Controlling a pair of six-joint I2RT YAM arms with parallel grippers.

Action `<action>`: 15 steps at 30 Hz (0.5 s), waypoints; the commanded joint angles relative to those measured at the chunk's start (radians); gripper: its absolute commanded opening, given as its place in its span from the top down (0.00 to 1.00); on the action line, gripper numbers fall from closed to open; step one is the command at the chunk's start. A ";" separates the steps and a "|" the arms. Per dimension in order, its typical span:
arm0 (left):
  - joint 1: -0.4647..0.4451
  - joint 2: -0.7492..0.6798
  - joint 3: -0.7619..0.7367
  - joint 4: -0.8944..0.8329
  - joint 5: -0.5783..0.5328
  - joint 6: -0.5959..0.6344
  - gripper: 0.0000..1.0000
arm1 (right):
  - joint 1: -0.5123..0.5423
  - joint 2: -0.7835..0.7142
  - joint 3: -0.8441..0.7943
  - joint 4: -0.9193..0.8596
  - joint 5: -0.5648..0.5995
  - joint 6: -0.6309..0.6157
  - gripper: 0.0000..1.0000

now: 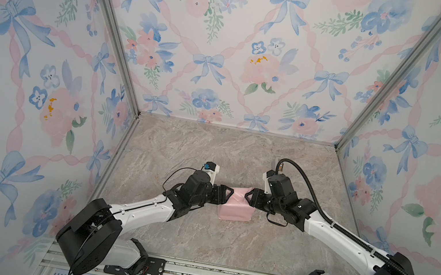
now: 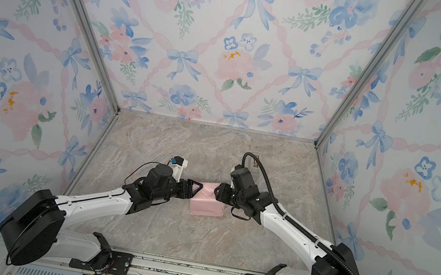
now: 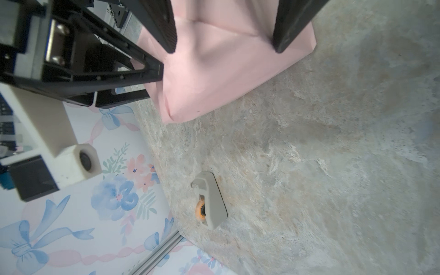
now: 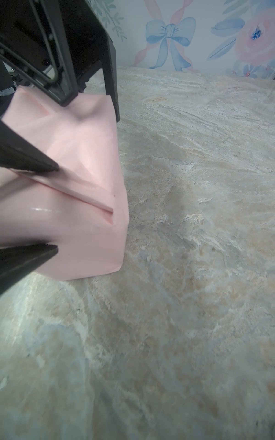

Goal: Wrap the gift box in paper

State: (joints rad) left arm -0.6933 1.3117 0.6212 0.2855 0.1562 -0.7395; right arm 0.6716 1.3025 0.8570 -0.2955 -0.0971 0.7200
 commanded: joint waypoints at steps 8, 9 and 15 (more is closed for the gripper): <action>0.046 -0.116 0.072 -0.093 0.020 0.512 0.26 | -0.008 0.102 0.047 -0.044 -0.140 -0.283 0.51; 0.059 -0.100 0.088 -0.110 0.039 0.519 0.26 | -0.009 0.113 0.059 -0.052 -0.150 -0.295 0.51; 0.079 0.061 0.192 -0.180 0.133 0.553 0.28 | -0.010 0.116 0.053 -0.050 -0.153 -0.307 0.51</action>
State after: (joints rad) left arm -0.6163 1.3132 0.7792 0.1761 0.2203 -0.2577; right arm 0.6643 1.3956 0.9184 -0.2657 -0.2298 0.4610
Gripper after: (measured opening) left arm 0.720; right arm 0.493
